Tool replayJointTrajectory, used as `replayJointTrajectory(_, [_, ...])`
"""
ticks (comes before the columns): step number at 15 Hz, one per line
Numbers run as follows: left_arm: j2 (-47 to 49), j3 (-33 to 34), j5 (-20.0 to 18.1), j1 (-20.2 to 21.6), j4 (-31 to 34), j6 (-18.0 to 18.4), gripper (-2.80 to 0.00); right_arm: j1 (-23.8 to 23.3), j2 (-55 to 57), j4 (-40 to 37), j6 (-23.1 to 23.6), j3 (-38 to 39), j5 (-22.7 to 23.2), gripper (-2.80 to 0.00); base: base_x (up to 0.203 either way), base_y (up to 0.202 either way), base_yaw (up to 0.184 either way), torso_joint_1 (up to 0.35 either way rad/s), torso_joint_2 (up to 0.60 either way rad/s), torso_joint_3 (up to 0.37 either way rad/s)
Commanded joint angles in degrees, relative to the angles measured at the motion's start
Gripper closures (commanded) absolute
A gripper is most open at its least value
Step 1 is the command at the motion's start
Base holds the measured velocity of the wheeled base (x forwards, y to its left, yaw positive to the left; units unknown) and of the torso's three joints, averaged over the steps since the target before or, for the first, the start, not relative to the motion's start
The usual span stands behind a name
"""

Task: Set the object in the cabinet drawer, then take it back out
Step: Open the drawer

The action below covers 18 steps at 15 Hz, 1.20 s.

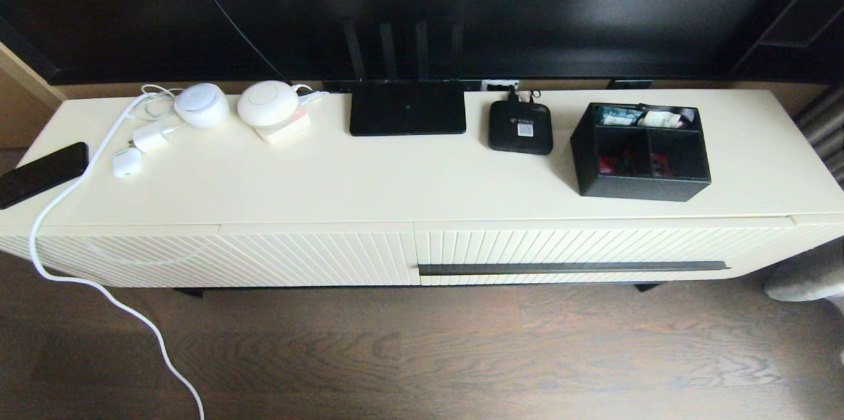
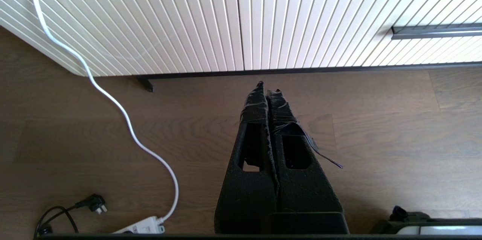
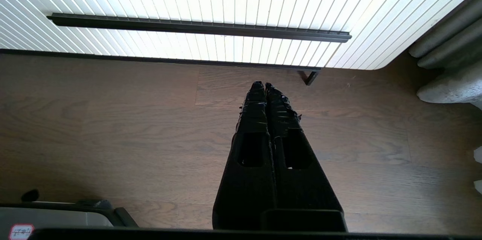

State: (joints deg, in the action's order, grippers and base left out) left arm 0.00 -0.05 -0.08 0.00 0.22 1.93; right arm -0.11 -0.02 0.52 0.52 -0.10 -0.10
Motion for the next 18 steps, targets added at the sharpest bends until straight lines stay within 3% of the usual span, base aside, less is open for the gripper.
replayJointTrajectory(1, [0.1,0.0,0.0,0.0,0.0,0.0,0.0,-0.1,0.0,0.1,0.0,0.0,0.0,0.0,0.0,0.0,0.0,0.0,0.0,0.0])
replayJointTrajectory(12, [0.1,0.0,0.0,0.0,0.0,0.0,0.0,0.0,0.0,-0.7,0.8,-2.2,-0.1,0.0,0.0,0.0,0.0,0.0,0.0,0.0])
replayJointTrajectory(14, [0.0,0.0,0.0,0.0,0.0,0.0,0.0,0.0,1.3,-3.6,1.0,-9.2,-0.1,0.0,0.0,0.0,0.0,0.0,0.0,0.0])
replayJointTrajectory(18, [0.1,0.0,0.0,0.0,0.0,0.0,0.0,0.2,12.8,-14.2,1.6,-32.8,0.0,0.0,0.0,0.0,0.0,0.0,0.0,0.0])
